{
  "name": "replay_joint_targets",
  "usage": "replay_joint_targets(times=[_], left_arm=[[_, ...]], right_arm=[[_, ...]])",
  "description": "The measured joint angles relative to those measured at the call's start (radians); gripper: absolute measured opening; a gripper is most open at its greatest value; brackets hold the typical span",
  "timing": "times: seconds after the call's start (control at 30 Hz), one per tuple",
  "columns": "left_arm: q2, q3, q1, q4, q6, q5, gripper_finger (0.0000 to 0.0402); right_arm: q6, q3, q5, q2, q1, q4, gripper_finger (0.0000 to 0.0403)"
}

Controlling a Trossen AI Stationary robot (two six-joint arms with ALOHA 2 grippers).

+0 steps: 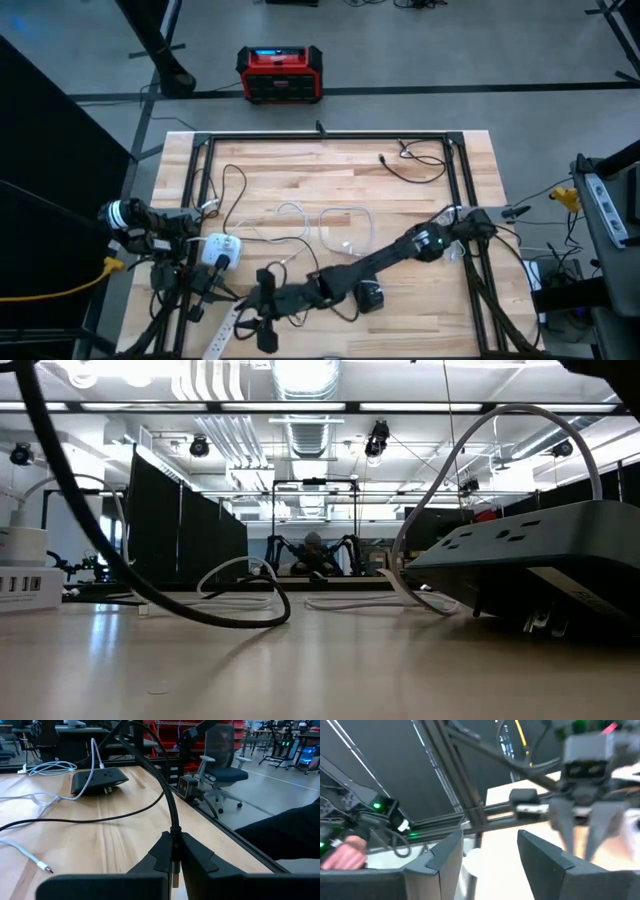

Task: Insert USB
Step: Insert the middle left black charger cable into the bottom white outlet extension

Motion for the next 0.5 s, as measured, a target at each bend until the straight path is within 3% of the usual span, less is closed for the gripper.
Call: replay_joint_targets(times=[0.1, 0.5], left_arm=[[-0.002, 0.000, 0.003, 0.000, 0.000, -0.001, 0.0010], [-0.005, 0.000, 0.004, 0.002, 0.001, -0.026, 0.0010]], right_arm=[[0.059, 0.004, 0.011, 0.045, 0.013, 0.034, 0.0173], [0.081, 0.003, 0.268, 0.095, 0.015, -0.044, 0.0174]])
